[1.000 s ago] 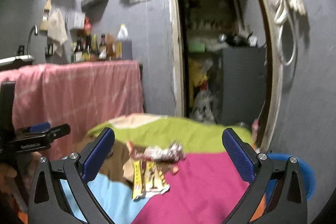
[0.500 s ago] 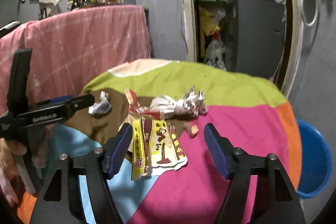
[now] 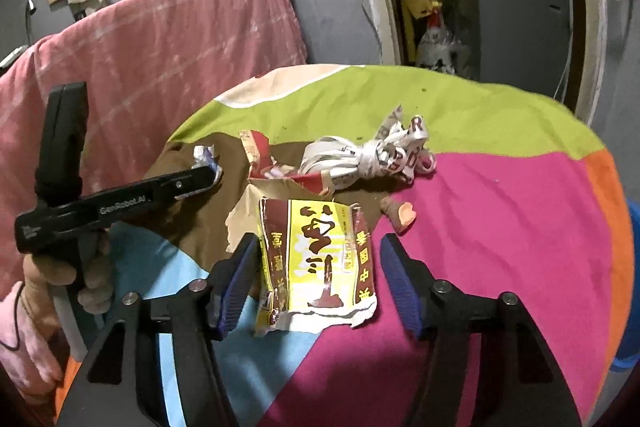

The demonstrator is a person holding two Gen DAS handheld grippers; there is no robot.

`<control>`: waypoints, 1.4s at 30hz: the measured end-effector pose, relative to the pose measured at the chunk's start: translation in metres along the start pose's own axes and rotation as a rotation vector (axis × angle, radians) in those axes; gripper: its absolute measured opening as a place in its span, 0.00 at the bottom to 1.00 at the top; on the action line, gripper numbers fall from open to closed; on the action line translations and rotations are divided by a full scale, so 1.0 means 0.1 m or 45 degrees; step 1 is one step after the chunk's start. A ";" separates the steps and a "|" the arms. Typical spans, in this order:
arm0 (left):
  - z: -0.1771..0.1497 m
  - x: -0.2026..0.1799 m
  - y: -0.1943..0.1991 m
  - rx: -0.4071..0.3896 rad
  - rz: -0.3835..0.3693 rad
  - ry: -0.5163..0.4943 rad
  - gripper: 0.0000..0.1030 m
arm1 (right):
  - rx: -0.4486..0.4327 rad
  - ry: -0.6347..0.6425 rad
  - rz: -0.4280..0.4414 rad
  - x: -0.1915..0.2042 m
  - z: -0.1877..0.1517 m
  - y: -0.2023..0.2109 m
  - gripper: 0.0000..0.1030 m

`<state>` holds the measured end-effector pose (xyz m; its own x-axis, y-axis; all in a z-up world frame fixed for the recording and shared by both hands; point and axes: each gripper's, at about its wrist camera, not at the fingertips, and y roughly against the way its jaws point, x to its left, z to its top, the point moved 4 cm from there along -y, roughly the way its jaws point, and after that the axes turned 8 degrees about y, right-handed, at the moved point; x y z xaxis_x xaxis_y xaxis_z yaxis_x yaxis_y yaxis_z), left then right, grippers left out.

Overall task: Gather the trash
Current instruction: 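Grasp the white paper with the left tool while the right tool grasps the yellow-brown wrapper, then carry both items over the blue bucket and open both tools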

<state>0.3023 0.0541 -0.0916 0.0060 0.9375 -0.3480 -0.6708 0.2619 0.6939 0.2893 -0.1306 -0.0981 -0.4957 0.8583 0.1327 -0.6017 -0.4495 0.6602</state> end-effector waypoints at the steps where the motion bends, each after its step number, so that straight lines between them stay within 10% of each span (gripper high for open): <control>1: 0.00 -0.01 0.00 -0.004 -0.002 0.001 0.06 | 0.001 -0.004 0.002 -0.01 0.00 0.00 0.50; 15: -0.27 -0.42 0.55 -0.161 -0.070 -0.048 0.05 | -0.179 0.007 -0.055 0.02 -0.04 0.52 0.47; 28: -0.30 -1.80 1.23 -0.601 -0.319 -0.254 0.05 | -0.749 0.163 -0.481 -0.18 0.20 1.98 0.48; 42: -0.46 -3.26 1.28 -0.899 -0.530 -0.373 0.05 | -0.983 0.225 -0.868 -1.07 0.03 2.94 0.48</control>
<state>0.1802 -0.2286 0.0813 0.4785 0.8439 -0.2427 -0.8742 0.4839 -0.0410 0.1672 -0.3541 0.0842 0.0522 0.9689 -0.2418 -0.9941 0.0272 -0.1053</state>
